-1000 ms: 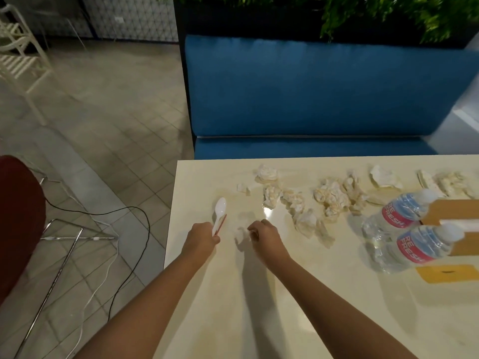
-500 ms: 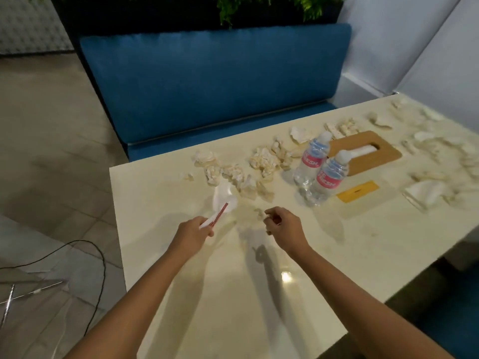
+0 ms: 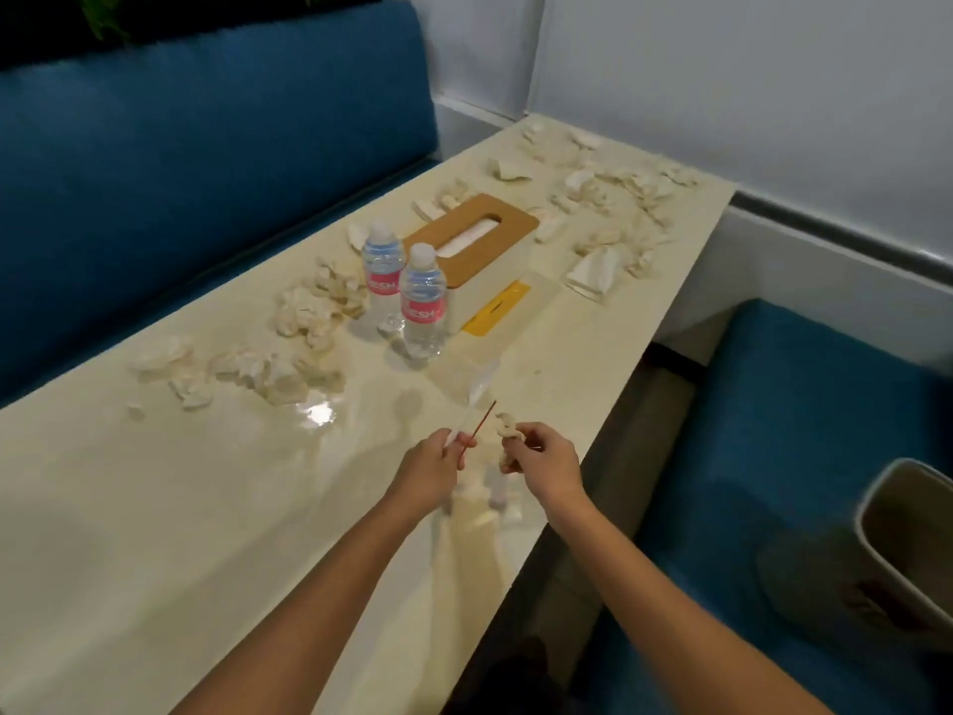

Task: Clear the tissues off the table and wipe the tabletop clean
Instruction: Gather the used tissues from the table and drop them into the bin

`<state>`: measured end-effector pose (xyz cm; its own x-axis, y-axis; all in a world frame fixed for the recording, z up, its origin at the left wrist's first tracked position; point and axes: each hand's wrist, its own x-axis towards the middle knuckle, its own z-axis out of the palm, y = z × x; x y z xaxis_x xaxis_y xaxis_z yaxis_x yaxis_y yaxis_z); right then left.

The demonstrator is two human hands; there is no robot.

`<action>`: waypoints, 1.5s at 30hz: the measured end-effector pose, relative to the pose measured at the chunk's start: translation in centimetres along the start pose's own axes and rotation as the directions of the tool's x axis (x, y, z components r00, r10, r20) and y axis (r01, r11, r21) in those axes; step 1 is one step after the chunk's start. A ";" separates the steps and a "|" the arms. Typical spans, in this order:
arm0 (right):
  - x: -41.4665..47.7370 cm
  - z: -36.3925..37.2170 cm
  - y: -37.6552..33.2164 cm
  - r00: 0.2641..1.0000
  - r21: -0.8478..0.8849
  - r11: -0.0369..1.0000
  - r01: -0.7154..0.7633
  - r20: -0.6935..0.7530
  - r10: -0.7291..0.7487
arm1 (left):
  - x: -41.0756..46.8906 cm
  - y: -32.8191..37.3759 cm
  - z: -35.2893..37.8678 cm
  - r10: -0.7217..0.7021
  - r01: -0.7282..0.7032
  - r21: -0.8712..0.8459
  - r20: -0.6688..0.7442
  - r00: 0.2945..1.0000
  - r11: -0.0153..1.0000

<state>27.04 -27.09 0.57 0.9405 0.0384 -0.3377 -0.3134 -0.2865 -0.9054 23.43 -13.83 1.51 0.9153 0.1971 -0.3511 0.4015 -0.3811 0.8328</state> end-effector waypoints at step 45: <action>2.4 -44.2 17.6 0.569 0.246 0.933 -0.263 -0.741 0.356 | 7.0 21.1 50.0 -0.136 -0.249 0.356 0.776 0.616 0.901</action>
<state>29.59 -74.31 -4.81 0.5213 -0.7894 -0.3242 -0.5724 -0.0417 -0.8189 39.87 -65.65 -4.76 0.5324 -0.5279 -0.6618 0.1443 -0.7137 0.6854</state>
